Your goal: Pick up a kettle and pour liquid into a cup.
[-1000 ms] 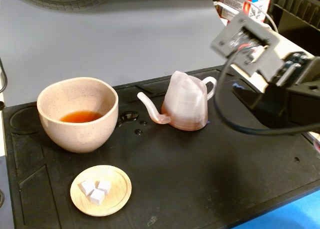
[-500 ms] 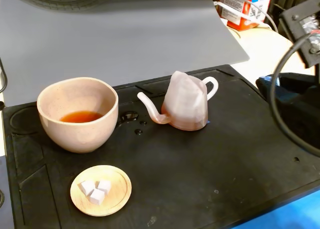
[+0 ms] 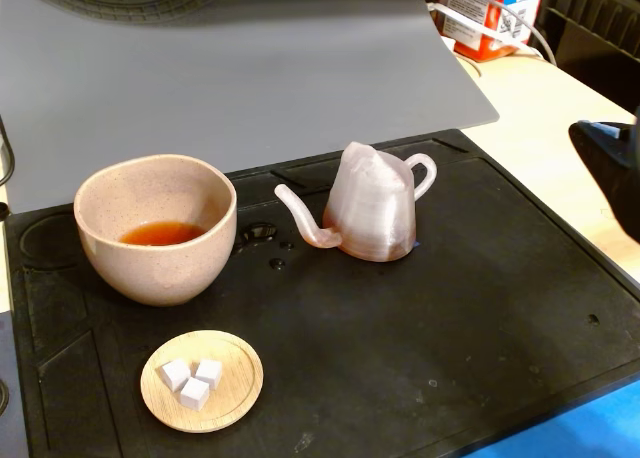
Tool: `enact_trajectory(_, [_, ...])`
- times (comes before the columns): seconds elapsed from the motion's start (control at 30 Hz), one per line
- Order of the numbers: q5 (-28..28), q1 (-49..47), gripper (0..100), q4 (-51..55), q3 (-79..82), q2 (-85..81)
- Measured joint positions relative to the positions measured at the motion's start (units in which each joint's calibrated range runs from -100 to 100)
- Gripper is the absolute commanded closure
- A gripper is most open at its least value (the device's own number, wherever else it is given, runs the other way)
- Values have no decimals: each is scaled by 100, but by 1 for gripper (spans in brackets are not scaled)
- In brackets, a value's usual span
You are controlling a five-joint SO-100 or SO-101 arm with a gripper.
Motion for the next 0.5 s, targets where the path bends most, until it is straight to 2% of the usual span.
enact_trajectory(0.17, [-351, 0, 99, 1225, 39, -1147])
enact_trajectory(0.37, [-424, 0, 99, 3265, 39, -2414])
enact_trajectory(0.5, [-424, -76, 99, 4105, 39, -2817])
